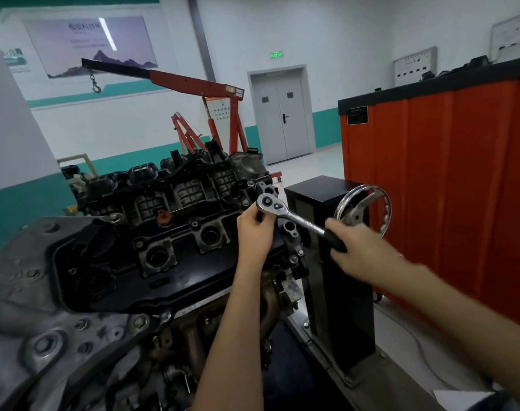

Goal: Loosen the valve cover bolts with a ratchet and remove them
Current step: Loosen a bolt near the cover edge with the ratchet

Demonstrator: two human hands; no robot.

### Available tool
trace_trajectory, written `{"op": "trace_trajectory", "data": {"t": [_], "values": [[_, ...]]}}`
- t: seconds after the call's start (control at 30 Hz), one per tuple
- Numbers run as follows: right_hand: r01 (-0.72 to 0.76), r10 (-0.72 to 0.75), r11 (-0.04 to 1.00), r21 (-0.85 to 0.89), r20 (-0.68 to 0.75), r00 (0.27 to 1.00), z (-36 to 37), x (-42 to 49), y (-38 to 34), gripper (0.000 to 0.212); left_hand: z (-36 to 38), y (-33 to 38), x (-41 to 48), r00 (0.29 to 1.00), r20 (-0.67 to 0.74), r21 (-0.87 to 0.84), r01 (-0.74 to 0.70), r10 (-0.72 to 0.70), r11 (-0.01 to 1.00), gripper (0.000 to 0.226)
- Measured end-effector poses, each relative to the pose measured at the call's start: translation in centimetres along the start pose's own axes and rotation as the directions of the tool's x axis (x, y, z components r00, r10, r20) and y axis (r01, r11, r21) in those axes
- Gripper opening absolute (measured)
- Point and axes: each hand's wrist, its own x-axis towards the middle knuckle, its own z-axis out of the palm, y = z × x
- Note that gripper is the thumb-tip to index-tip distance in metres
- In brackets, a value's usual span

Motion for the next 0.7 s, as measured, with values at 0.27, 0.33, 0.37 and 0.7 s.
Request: {"op": "trace_trajectory", "data": {"t": [0.27, 0.33, 0.37, 0.7], "values": [[-0.214, 0.286, 0.686, 0.695, 0.012, 0.958, 9.5, -3.1, -9.2, 0.023, 0.2, 0.1, 0.0, 1.000, -0.004, -0.017, -0.028, 0.028, 0.999, 0.050], [-0.191, 0.231, 0.756, 0.626, 0.019, 0.973, 7.9, -3.0, -6.9, 0.024, -0.1, 0.0, 0.2, 1.000, 0.008, 0.008, 0.000, 0.000, 1.000, 0.045], [-0.166, 0.177, 0.804, 0.571, 0.037, 0.984, 6.5, -2.9, -5.2, 0.024, -0.1, 0.0, 0.4, 0.999, 0.027, 0.014, 0.017, -0.018, 1.000, 0.038], [0.035, -0.034, 0.999, -0.036, 0.008, 0.999, -0.5, 0.8, -0.4, 0.023, -0.5, 0.2, 0.3, 0.999, -0.010, 0.010, 0.033, -0.032, 0.999, 0.031]]}}
